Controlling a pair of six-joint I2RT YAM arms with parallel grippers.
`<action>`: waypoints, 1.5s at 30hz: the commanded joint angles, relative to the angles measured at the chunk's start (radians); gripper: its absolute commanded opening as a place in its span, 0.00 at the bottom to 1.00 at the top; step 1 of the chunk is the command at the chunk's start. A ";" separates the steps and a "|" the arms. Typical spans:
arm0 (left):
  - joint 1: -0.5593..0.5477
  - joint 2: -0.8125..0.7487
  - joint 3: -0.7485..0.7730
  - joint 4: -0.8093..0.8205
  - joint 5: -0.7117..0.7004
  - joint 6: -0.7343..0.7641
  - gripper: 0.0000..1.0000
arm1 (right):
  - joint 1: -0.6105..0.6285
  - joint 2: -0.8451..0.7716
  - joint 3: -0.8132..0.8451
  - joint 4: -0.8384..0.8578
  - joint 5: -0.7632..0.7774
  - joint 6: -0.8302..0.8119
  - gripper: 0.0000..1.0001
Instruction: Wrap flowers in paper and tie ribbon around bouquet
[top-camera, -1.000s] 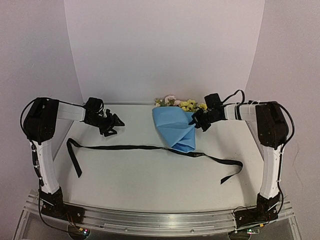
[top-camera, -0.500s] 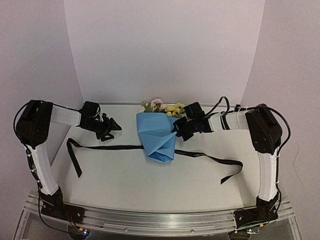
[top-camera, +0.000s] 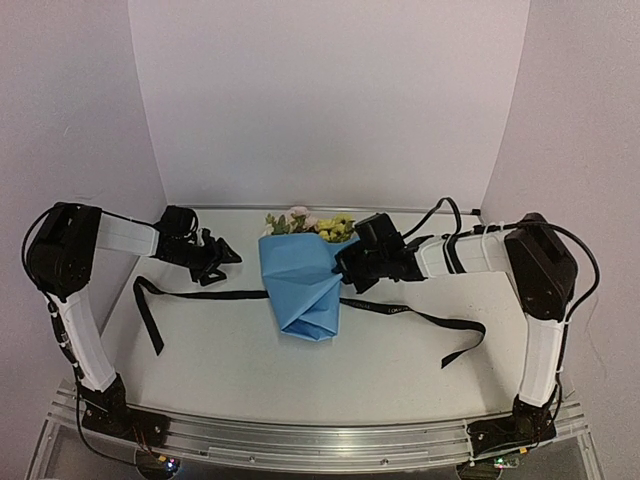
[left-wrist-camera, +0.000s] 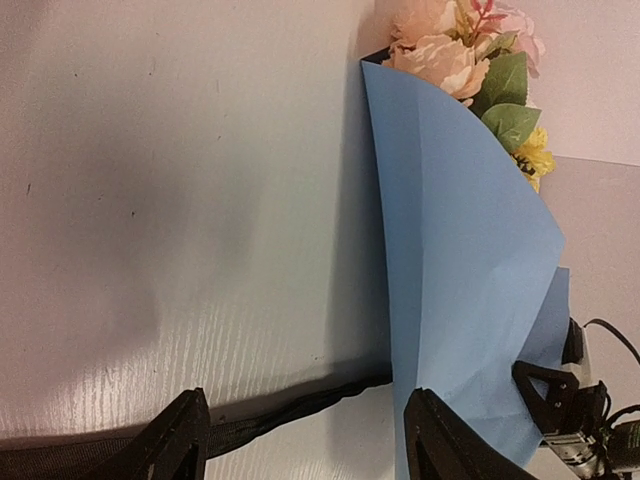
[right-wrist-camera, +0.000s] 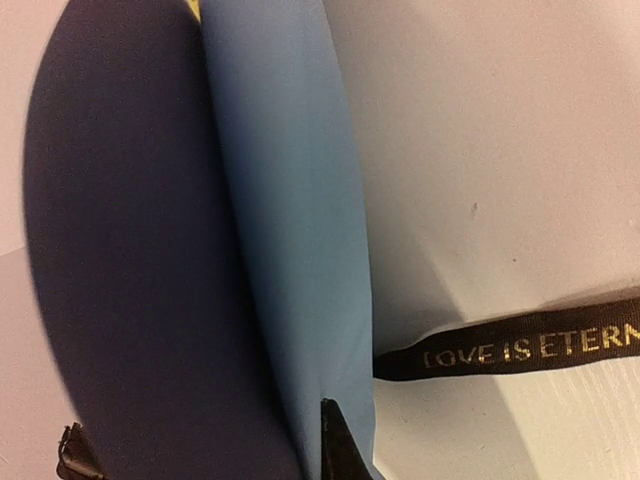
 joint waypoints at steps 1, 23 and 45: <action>-0.003 -0.059 -0.007 0.037 -0.022 0.002 0.69 | 0.038 -0.055 -0.048 0.078 0.060 0.039 0.00; -0.080 -0.092 0.067 -0.013 -0.062 0.077 0.64 | 0.073 -0.185 -0.170 0.026 0.127 -0.179 0.70; -0.389 0.143 0.247 0.189 0.225 -0.040 0.32 | 0.064 -0.190 -0.186 -0.182 0.182 -0.409 0.63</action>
